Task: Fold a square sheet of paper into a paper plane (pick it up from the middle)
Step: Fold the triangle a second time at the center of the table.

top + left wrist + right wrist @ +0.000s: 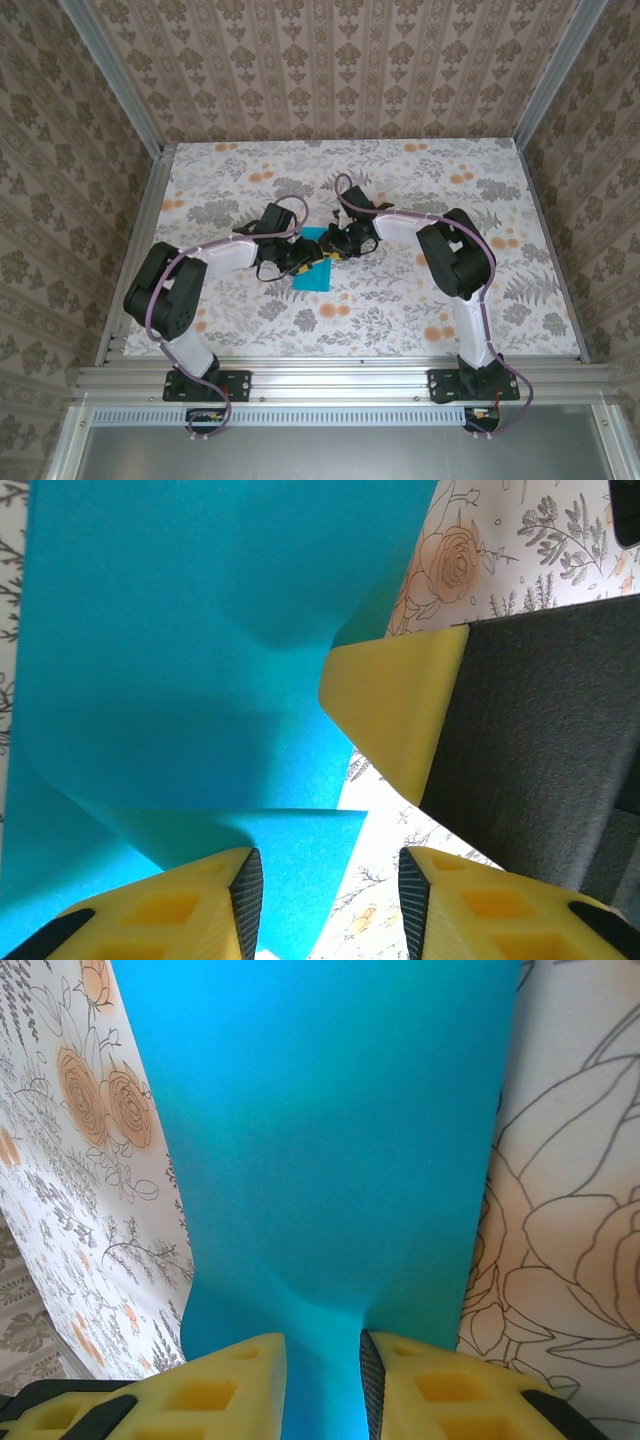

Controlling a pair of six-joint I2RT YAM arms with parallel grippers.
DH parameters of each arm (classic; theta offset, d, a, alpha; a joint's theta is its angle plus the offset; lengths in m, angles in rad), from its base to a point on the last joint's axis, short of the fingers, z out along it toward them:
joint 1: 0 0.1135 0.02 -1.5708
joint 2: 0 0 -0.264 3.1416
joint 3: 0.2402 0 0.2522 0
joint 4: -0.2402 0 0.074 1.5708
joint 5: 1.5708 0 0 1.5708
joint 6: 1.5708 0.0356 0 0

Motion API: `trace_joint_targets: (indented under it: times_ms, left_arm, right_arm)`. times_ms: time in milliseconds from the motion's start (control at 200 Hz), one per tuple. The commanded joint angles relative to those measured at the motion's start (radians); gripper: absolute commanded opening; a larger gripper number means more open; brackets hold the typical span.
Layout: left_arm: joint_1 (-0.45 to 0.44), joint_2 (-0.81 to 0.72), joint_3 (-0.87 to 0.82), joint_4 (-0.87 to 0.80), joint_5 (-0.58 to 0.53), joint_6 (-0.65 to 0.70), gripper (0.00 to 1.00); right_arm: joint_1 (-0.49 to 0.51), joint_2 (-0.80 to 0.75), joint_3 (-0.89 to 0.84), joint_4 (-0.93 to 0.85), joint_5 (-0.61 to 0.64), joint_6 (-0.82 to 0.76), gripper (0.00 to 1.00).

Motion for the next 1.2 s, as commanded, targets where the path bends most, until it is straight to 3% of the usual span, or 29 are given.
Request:
trace_joint_targets:
  times_ms: [0,390,810,1195]
  left_arm:
    - [0.001,0.012,0.013,0.029,0.013,0.002,0.44]
    - [0.009,0.031,0.004,-0.004,-0.02,0.015,0.15]
    - [0.01,0.046,0.014,-0.023,-0.032,0.018,0.14]
    - [0.01,0.026,0.01,-0.023,-0.032,0.013,0.14]
  right_arm:
    - [-0.012,0.027,-0.02,-0.026,-0.019,0.023,0.29]
    - [-0.028,-0.027,-0.031,0.038,-0.092,-0.021,0.27]
    - [-0.025,-0.121,-0.122,0.059,-0.195,-0.099,0.33]
    - [-0.012,-0.095,-0.097,-0.049,-0.115,-0.146,0.34]
